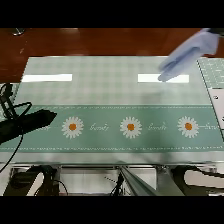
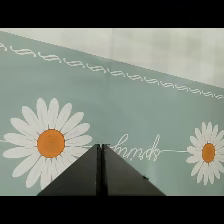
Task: Fold the shirts.
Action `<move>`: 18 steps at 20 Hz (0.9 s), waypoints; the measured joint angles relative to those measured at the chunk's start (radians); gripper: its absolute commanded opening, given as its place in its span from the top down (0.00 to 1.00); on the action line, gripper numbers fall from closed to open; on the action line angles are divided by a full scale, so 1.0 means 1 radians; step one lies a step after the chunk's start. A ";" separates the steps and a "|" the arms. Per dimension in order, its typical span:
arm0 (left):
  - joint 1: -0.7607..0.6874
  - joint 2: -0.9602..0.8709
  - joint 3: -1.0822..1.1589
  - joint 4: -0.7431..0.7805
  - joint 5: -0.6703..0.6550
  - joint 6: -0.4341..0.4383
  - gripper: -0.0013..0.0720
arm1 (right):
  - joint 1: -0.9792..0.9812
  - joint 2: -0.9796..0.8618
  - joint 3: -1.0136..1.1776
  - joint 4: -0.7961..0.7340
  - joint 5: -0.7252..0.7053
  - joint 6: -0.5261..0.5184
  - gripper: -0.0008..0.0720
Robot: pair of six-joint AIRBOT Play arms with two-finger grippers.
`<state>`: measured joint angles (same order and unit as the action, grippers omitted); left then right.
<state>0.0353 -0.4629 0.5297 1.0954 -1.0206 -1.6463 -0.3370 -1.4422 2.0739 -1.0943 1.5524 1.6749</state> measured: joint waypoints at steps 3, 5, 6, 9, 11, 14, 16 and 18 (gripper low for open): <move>0.000 0.000 0.000 0.000 0.000 0.000 0.95 | -0.167 0.029 -0.025 0.028 0.098 0.030 0.96; 0.000 0.000 0.000 0.000 0.000 0.000 0.95 | -0.253 0.057 -0.073 0.027 0.158 0.045 0.96; 0.000 0.000 0.000 0.000 0.000 0.000 0.95 | -0.292 0.076 -0.106 0.011 0.182 0.047 0.96; 0.000 0.000 0.000 0.000 0.000 0.000 0.95 | -0.399 0.148 -0.227 -0.074 0.223 0.052 0.96; 0.000 0.000 0.000 0.000 0.000 0.000 0.95 | -0.474 0.214 -0.336 -0.143 0.237 0.050 0.96; 0.000 0.000 0.000 0.000 0.000 0.000 0.95 | -0.595 0.344 -0.544 -0.258 0.249 0.040 0.96; 0.000 0.000 0.000 0.000 0.000 0.000 0.95 | -0.666 0.446 -0.689 -0.366 0.247 0.051 0.56; 0.000 0.000 0.000 -0.002 0.000 0.000 0.95 | -0.715 0.542 -0.824 -0.506 0.237 0.086 0.12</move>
<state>0.0353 -0.4629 0.5297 1.0939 -1.0203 -1.6466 -1.0515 -0.8997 1.2503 -1.6001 1.7897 1.7611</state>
